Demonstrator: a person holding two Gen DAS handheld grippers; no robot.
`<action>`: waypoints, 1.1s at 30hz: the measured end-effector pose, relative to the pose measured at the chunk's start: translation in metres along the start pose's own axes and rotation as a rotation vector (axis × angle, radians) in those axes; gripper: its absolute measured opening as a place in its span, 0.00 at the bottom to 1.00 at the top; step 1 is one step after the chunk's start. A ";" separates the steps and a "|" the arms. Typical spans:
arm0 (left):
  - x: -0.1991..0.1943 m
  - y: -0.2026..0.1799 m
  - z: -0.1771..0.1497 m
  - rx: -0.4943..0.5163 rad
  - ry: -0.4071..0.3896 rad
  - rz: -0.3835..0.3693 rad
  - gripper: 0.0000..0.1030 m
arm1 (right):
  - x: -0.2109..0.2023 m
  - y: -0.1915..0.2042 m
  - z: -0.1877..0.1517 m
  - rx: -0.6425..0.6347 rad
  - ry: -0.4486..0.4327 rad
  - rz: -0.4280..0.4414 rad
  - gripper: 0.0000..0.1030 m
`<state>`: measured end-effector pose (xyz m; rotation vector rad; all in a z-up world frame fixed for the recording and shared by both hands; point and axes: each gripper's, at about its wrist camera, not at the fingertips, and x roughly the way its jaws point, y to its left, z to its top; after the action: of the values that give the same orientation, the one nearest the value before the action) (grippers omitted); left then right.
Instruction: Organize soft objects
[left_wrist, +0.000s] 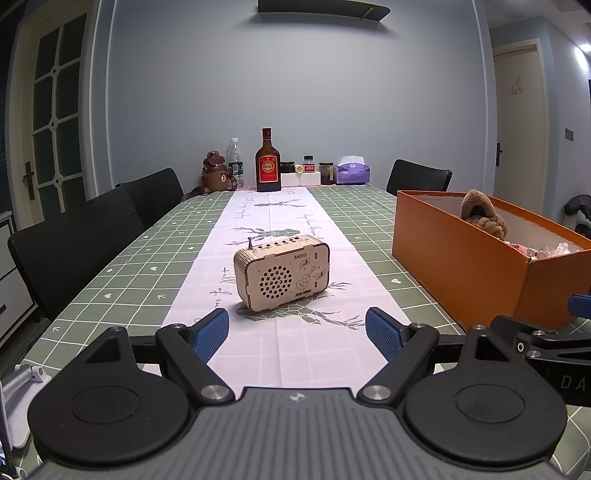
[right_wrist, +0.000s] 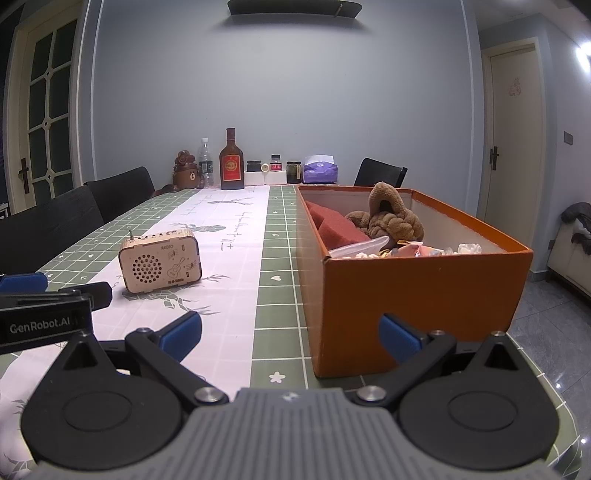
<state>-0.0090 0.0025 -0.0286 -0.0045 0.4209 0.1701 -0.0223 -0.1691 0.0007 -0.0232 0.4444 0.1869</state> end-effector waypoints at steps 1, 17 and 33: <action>0.000 0.000 0.000 -0.001 0.001 0.000 0.95 | 0.000 0.000 0.000 0.000 0.000 0.000 0.97; 0.000 0.000 0.000 -0.001 0.001 0.000 0.95 | 0.001 0.001 -0.002 -0.004 0.006 0.004 0.97; -0.004 0.001 0.001 -0.005 0.002 0.011 0.95 | 0.003 0.000 -0.001 -0.019 0.016 0.016 0.97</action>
<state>-0.0121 0.0032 -0.0260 -0.0069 0.4225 0.1817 -0.0200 -0.1687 -0.0010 -0.0394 0.4587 0.2069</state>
